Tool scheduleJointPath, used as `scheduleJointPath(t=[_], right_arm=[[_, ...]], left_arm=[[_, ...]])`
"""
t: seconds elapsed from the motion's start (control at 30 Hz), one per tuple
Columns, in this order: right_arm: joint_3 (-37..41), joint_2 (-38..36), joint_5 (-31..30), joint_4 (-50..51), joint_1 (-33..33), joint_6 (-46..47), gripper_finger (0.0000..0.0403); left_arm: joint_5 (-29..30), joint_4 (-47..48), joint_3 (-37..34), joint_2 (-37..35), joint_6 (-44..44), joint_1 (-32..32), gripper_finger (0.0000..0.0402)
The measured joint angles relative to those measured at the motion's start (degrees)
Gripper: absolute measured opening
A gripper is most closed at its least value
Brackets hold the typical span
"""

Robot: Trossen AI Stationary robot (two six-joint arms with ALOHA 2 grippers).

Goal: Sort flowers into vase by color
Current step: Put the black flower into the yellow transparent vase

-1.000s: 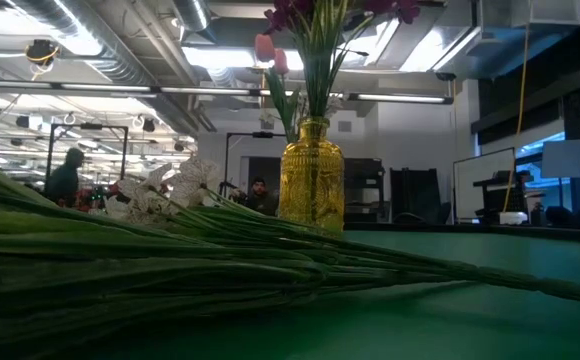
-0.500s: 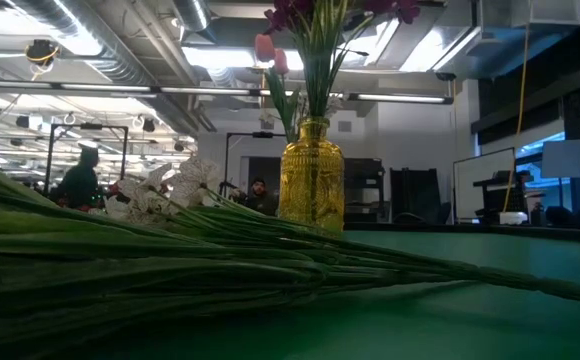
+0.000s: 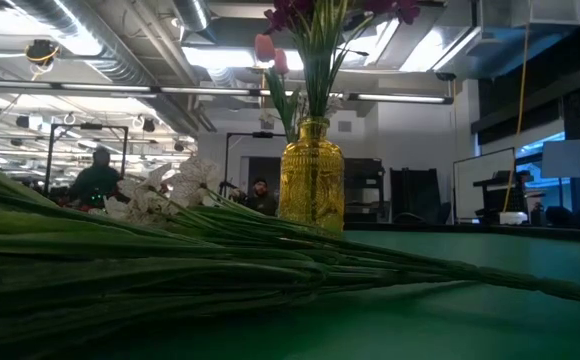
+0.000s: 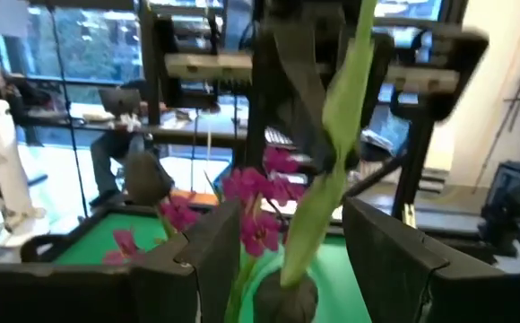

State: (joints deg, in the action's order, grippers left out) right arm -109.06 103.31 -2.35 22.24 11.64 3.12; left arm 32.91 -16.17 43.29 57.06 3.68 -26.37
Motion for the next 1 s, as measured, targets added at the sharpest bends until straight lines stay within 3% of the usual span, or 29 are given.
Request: scheduleJointPath(t=[0.33,0.63,1.0], right_arm=[[-0.02,-0.07,3.01,-6.29,0.00,-0.44,0.0003],[-0.02,-0.07,3.07,-5.73,0.00,-0.51,0.0003],[-0.02,-0.08,3.46,-5.73,0.00,-0.53,0.0003]], left_arm=[[-2.67,1.32,0.00,2.60,2.19,0.17,0.0191],[-2.65,0.40,0.00,3.41,2.00,1.88,0.0189],[-5.57,-3.34,0.00,3.41,0.74,1.99,0.0138]])
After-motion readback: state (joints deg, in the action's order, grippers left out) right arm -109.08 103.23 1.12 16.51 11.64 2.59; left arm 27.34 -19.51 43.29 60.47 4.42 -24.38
